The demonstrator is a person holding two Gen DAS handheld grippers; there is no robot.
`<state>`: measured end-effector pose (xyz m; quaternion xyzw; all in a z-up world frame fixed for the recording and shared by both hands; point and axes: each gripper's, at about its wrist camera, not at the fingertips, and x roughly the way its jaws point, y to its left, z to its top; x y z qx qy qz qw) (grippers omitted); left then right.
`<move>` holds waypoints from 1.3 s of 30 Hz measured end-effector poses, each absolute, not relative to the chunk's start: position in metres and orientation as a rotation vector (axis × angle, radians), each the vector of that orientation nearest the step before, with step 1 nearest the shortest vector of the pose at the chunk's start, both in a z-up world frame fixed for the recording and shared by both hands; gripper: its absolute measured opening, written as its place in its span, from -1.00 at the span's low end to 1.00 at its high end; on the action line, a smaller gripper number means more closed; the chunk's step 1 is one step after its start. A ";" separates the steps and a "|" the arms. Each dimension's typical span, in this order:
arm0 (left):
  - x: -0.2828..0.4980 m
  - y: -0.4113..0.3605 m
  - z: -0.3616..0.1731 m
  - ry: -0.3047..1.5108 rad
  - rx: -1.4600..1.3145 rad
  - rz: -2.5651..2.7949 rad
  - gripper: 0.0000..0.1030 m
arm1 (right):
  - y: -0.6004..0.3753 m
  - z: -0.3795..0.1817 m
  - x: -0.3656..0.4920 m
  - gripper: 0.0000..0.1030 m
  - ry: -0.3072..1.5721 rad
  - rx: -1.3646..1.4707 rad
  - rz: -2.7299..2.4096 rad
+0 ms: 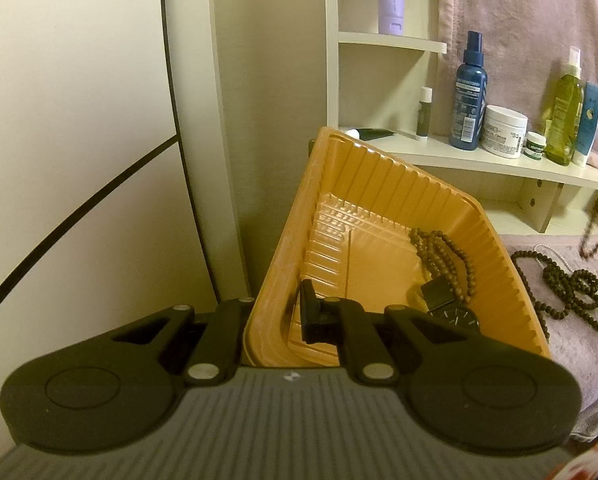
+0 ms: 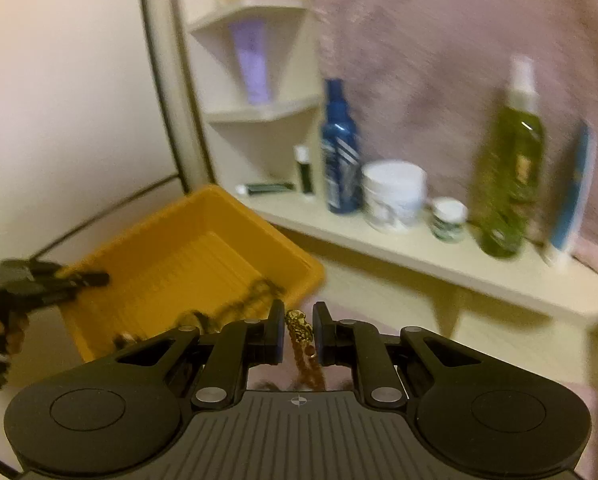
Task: Organize jewelry
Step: 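Carry the gold pendant necklace into the orange tray and release it, then move the right tool back and pinch a dark bead necklace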
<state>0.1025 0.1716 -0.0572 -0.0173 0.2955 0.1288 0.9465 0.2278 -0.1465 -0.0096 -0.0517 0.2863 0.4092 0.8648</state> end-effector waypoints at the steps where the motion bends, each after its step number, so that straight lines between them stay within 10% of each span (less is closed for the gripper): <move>1: 0.103 0.172 -0.057 0.602 -0.036 0.262 -0.83 | -0.140 -0.007 0.228 -0.71 0.593 -0.104 0.873; 27: 0.102 0.172 -0.058 0.601 -0.038 0.262 -0.83 | -0.024 -0.071 0.234 -0.70 0.729 -0.191 0.969; 32: 0.102 0.172 -0.058 0.602 -0.040 0.264 -0.83 | -0.028 -0.066 0.235 -0.09 0.706 -0.156 0.956; 39: 0.103 0.172 -0.058 0.601 -0.040 0.266 -0.83 | -0.050 -0.047 0.237 -0.04 0.656 -0.110 0.929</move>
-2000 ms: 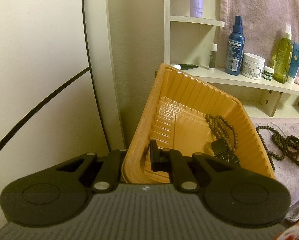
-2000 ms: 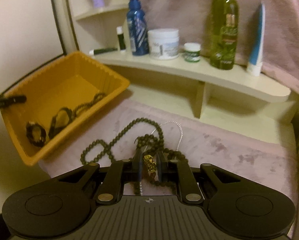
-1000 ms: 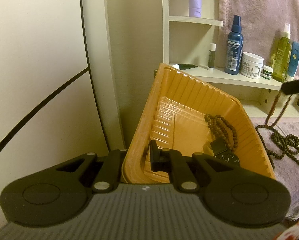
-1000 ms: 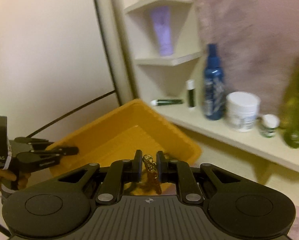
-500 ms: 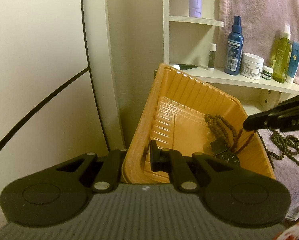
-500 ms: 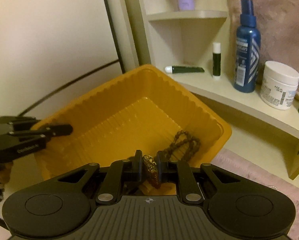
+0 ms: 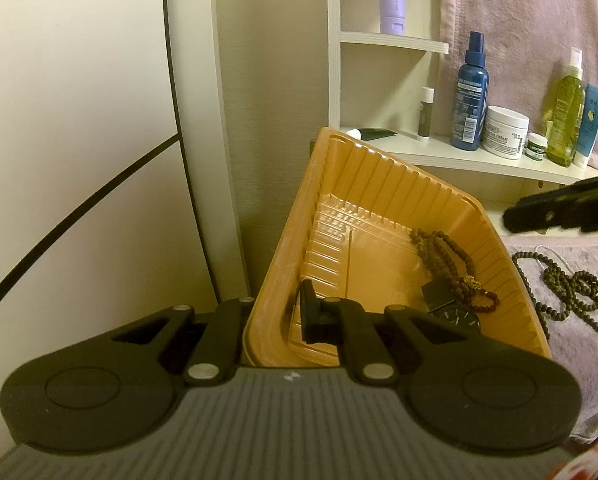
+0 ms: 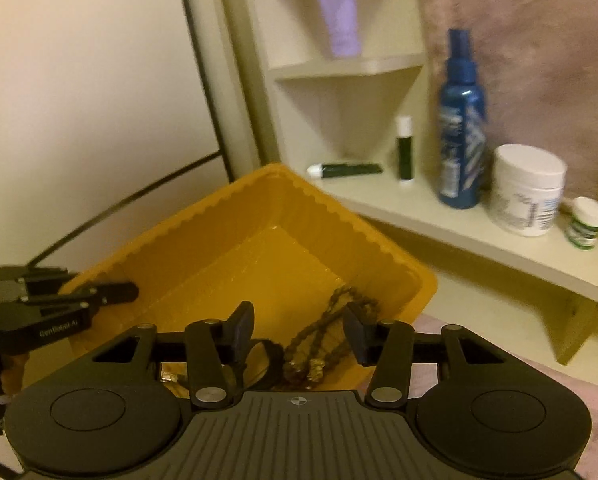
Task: Organize jewelry
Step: 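Move the right tool back and pinch a dark bead necklace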
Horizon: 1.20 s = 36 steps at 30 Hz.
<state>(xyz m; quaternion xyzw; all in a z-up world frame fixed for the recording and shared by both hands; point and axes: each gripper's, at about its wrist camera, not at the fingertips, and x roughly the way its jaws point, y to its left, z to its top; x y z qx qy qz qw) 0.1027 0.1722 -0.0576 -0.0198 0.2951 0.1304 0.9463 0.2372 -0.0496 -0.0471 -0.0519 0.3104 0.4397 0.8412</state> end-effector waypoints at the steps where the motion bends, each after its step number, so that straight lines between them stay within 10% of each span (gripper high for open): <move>1: 0.103 0.172 -0.058 0.601 -0.041 0.266 -0.83 | -0.055 -0.044 0.238 -0.03 0.653 -0.103 0.923; 36: 0.102 0.172 -0.057 0.598 -0.046 0.269 -0.83 | -0.235 -0.071 0.220 -0.04 0.820 -0.118 0.594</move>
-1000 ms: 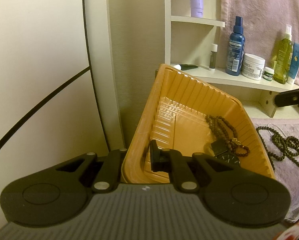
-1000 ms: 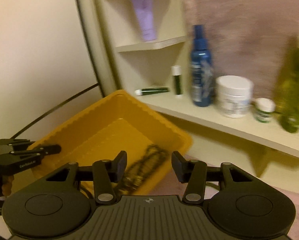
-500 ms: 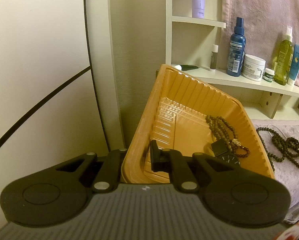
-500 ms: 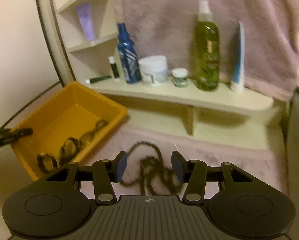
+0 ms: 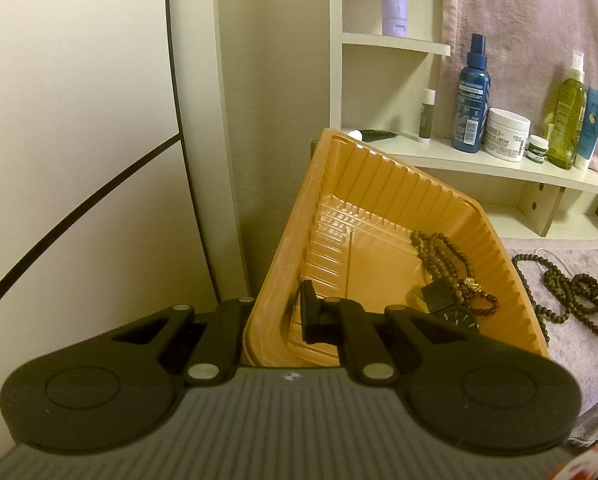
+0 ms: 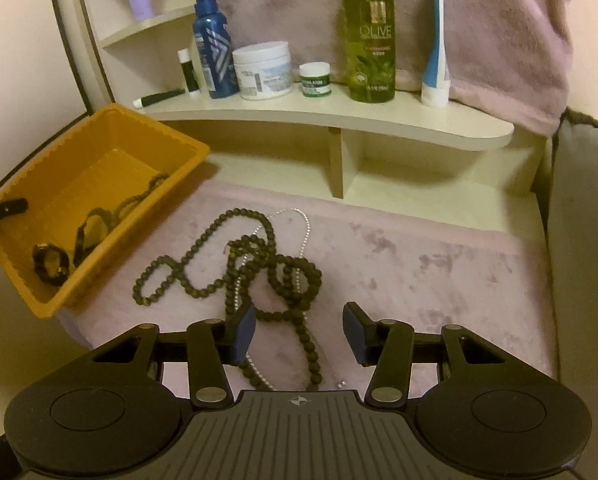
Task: Organize jewelry
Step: 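Move the right tool back and pinch a dark bead necklace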
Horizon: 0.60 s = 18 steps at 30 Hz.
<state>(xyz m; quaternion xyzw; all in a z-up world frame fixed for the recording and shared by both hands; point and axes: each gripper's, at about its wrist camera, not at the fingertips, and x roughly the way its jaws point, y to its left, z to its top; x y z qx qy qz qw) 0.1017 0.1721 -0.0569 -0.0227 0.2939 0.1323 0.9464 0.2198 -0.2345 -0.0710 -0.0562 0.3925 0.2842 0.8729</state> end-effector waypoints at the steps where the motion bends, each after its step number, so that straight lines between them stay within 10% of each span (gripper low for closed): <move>1: 0.102 0.172 -0.057 0.598 -0.047 0.269 -0.83 | -0.234 -0.072 0.221 -0.04 0.822 -0.121 0.592; 18: 0.103 0.173 -0.058 0.605 -0.041 0.269 -0.82 | -0.218 -0.109 0.261 -0.09 0.867 0.000 0.544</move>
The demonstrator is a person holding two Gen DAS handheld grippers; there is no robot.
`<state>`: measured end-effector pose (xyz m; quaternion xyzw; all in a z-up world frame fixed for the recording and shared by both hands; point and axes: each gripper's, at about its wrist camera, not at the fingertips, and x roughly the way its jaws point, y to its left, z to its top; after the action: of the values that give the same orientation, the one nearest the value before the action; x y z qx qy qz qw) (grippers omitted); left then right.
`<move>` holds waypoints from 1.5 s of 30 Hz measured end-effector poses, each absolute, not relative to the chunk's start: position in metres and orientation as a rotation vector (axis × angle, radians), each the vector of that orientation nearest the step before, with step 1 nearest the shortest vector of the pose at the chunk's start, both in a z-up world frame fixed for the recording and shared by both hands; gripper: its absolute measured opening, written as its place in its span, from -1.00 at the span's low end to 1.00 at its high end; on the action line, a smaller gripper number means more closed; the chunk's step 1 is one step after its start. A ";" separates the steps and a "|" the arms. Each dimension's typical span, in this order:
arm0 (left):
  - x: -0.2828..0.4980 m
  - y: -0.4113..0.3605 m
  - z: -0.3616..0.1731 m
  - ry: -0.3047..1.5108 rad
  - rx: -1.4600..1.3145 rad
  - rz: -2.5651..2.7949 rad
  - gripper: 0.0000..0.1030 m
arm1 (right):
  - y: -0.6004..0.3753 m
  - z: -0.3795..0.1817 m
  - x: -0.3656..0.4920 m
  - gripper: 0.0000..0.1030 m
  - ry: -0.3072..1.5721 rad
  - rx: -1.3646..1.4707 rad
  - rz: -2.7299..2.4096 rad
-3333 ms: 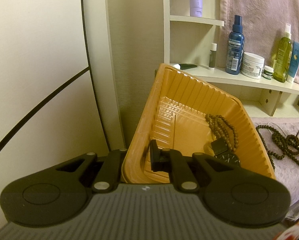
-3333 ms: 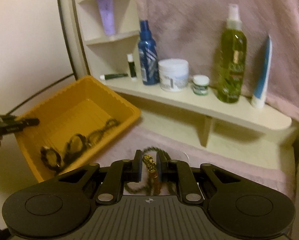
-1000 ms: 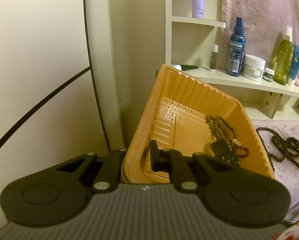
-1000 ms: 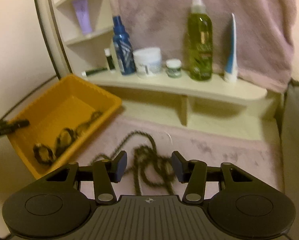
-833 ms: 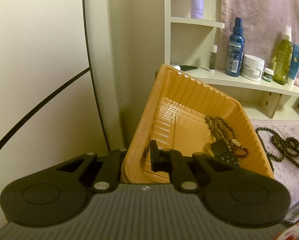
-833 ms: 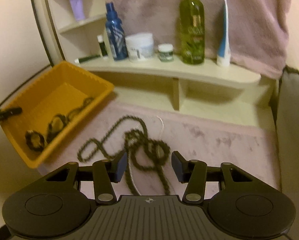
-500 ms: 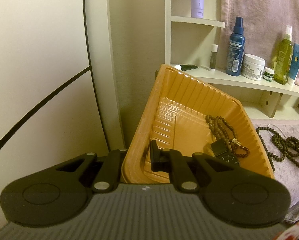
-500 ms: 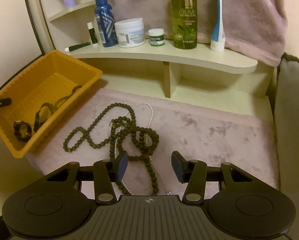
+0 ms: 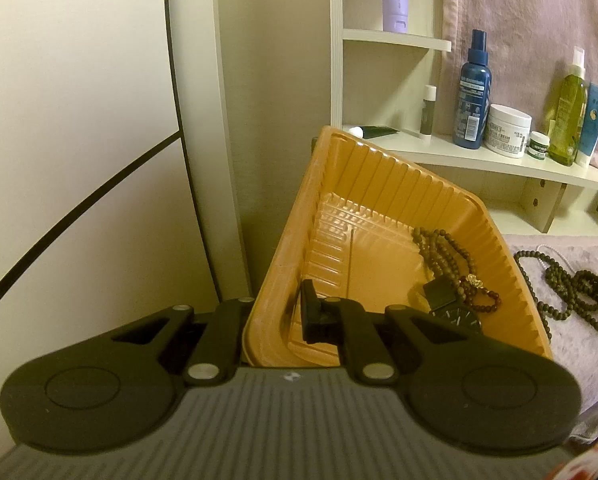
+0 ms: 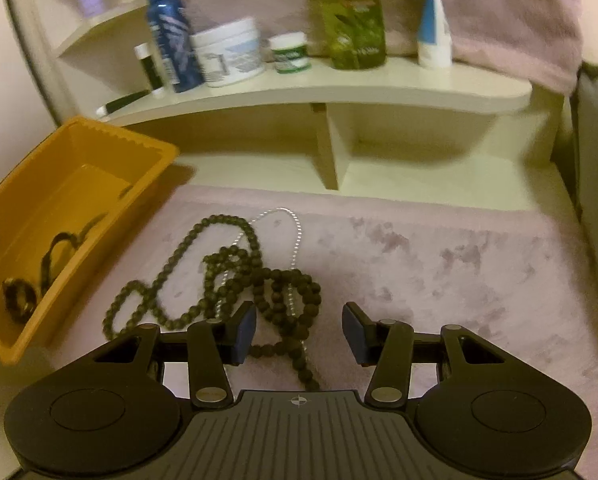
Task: Organize jewelry
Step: 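Move the right tool back and pinch a dark bead necklace, then lift the dark bead necklace with the right tool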
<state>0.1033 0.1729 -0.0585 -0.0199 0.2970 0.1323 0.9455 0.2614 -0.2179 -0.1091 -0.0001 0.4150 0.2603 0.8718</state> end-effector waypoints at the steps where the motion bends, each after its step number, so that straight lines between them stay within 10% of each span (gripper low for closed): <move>1: 0.103 0.173 -0.059 0.605 -0.039 0.269 -0.82 | -0.218 -0.112 0.264 -0.20 0.874 0.015 0.538; 5: 0.104 0.172 -0.059 0.605 -0.039 0.270 -0.82 | -0.218 -0.115 0.271 -0.87 0.863 0.076 0.554; 21: 0.104 0.173 -0.060 0.604 -0.042 0.271 -0.82 | -0.141 -0.047 0.185 -0.87 0.590 -0.048 0.942; 45: 0.103 0.174 -0.059 0.602 -0.049 0.270 -0.82 | -0.151 -0.120 0.220 -0.81 0.919 -0.039 0.686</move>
<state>0.1033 0.1737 -0.0589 -0.0239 0.2957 0.1328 0.9457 0.2198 -0.1513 -0.1198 -0.0185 0.4348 0.3244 0.8399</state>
